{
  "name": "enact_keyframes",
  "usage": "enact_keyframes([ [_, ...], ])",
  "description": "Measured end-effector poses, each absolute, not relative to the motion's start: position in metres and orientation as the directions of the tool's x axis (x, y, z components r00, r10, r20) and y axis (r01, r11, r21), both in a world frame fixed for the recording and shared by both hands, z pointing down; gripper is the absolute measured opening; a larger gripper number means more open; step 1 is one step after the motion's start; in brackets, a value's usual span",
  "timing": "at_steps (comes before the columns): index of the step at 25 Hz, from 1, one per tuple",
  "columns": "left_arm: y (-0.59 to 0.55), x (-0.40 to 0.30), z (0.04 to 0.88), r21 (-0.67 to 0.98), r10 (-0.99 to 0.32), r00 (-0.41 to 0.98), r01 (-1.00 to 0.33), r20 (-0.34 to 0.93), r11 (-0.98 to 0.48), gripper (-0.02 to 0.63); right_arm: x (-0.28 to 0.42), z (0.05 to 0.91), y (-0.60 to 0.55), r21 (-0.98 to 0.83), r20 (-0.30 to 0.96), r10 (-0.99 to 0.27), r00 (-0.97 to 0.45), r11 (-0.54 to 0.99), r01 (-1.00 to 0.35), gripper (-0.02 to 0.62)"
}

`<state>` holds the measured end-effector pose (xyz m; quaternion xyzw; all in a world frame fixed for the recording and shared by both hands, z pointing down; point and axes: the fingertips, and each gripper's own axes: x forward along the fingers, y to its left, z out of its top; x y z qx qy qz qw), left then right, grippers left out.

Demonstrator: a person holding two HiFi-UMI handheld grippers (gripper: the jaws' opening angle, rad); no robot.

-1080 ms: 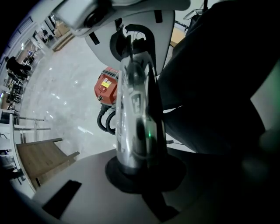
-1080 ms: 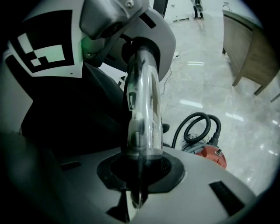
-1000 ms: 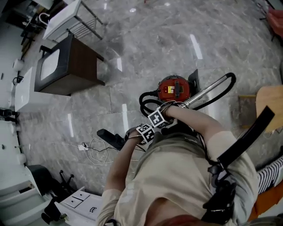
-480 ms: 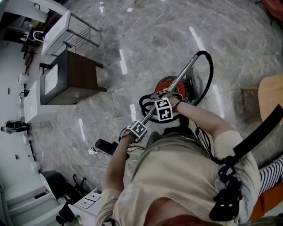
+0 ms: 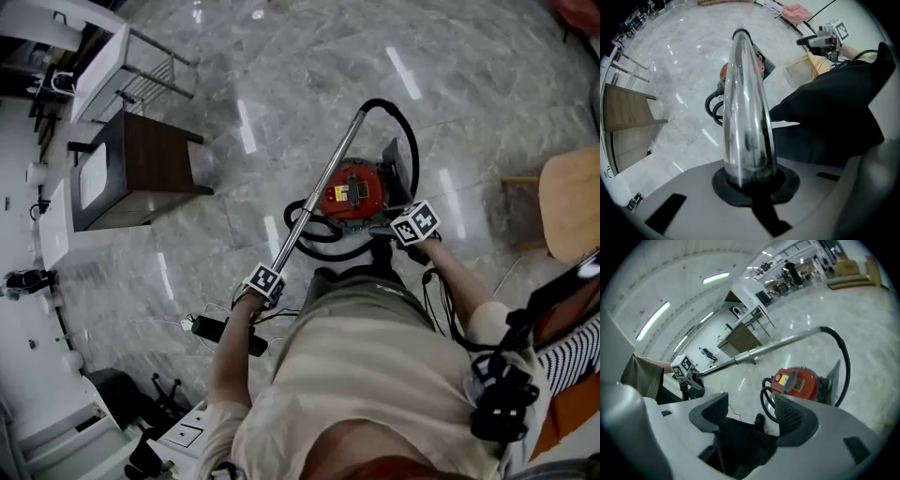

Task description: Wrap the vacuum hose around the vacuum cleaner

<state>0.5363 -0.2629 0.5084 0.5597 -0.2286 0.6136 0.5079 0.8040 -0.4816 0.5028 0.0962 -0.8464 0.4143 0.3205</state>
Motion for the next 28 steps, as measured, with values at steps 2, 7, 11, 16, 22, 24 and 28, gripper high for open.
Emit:
enact_keyframes([
  [2,-0.266,0.51,0.51,0.261,0.362,0.111,-0.879,0.926,-0.399,0.014,0.822,0.527,-0.463,-0.66,0.657,0.11,-0.745,0.562,-0.499,0.31],
  [7,-0.268,0.434,0.53,0.255,0.364,0.102,-0.878,0.926,-0.405,0.015,0.82,0.567,-0.43,-0.637,0.742,0.126,-0.658,0.437,-0.635,0.31],
  [11,-0.249,0.369,0.546,0.288,0.393,0.129,-0.879,0.91,-0.379,0.015,0.792,0.573,-0.408,-0.586,0.794,0.07,-0.604,0.355,-0.728,0.31],
  [16,-0.225,0.292,0.567,0.363,0.404,0.194,-0.841,0.894,-0.401,0.015,0.733,0.557,-0.346,-0.536,0.831,-0.008,-0.556,0.255,-0.805,0.31],
  [22,-0.22,0.216,0.582,0.408,0.421,0.242,-0.835,0.874,-0.369,0.015,0.662,0.561,-0.306,-0.529,0.839,-0.023,-0.543,0.194,-0.826,0.307],
  [24,-0.235,0.205,0.585,0.418,0.433,0.236,-0.818,0.87,-0.394,0.015,0.655,0.557,-0.305,-0.517,0.849,-0.033,-0.528,0.159,-0.841,0.293],
  [28,-0.231,0.202,0.585,0.418,0.431,0.223,-0.796,0.875,-0.438,0.015,0.651,0.553,-0.297,-0.479,0.87,-0.028,-0.492,0.188,-0.857,0.065],
])
